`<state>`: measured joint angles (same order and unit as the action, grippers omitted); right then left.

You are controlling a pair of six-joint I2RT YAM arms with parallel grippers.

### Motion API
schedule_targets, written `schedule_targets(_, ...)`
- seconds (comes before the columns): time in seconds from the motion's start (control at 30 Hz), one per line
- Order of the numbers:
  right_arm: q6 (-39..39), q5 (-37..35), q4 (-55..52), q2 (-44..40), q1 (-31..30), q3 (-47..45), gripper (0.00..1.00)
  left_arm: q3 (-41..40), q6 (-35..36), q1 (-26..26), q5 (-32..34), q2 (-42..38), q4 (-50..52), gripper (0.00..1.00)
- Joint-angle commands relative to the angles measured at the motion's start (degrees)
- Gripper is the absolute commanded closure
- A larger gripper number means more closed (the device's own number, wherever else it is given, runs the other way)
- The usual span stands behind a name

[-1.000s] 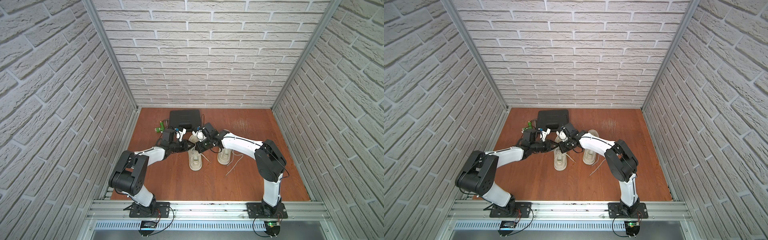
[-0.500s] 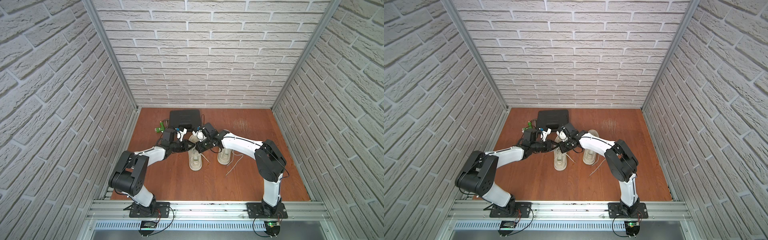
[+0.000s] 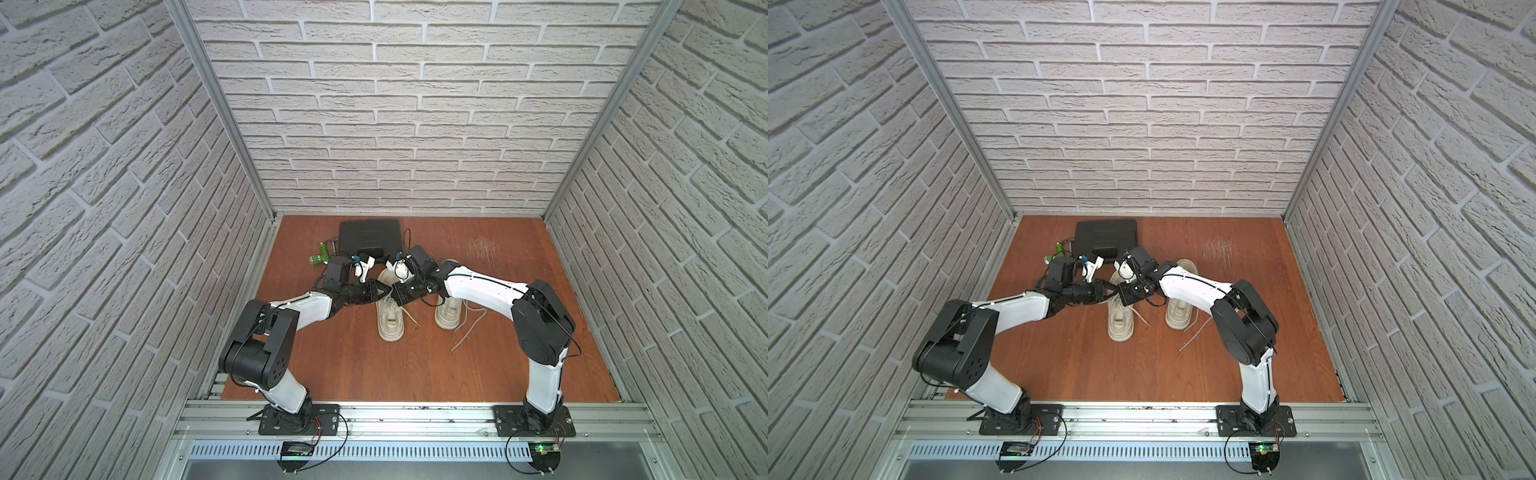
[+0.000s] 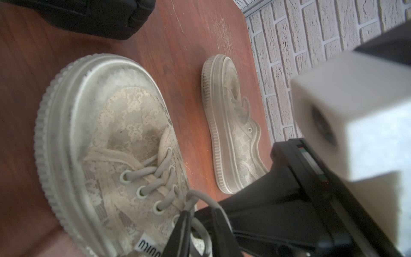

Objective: Tie the shoes
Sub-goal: Cross the shoelace with the shoelace, then tie the shoelace on the shoe.

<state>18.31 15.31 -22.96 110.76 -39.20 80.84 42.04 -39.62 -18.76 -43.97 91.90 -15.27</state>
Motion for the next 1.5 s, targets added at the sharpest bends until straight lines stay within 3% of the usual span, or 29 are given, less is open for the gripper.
schedule_targets(0.0, 1.1, 0.3, 4.4, -3.8, 0.3, -1.2, 0.97, 0.8, 0.9, -0.6, -1.3, 0.7, -1.7, 0.78)
schedule_targets(0.43, 2.8, 2.2, 8.2, -5.3, 0.8, -3.3, 0.97, 0.3, 0.8, -0.5, -1.8, 0.4, -2.3, 0.79)
schedule_targets(0.63, 3.4, 2.1, 9.2, -5.3, 0.8, -3.8, 0.97, 0.1, 0.7, -0.5, -2.0, 0.5, -2.4, 0.86)
schedule_targets(0.8, 3.0, 1.4, 8.7, -5.4, 0.9, -3.7, 0.97, -0.1, 0.9, -0.3, -2.1, 0.3, -2.4, 1.00)
schedule_targets(0.87, 2.3, 0.4, 7.5, -5.6, 1.1, -3.7, 0.97, -0.3, 0.9, -0.1, -1.9, 0.0, -2.4, 1.00)
schedule_targets(1.03, 0.9, 0.1, 5.4, -6.5, 2.1, -4.8, 0.88, -1.2, 0.7, 0.7, -0.8, -1.1, -2.4, 1.00)
schedule_targets(1.27, 0.0, 0.8, 6.0, -10.1, 2.8, -8.0, 0.62, -1.7, 0.6, 1.1, -0.1, -1.7, -2.4, 1.00)
schedule_targets(1.47, 3.9, 5.6, 10.6, -13.0, 1.8, -11.5, 0.54, -1.6, 0.4, 1.2, 0.1, -1.8, -2.6, 1.00)
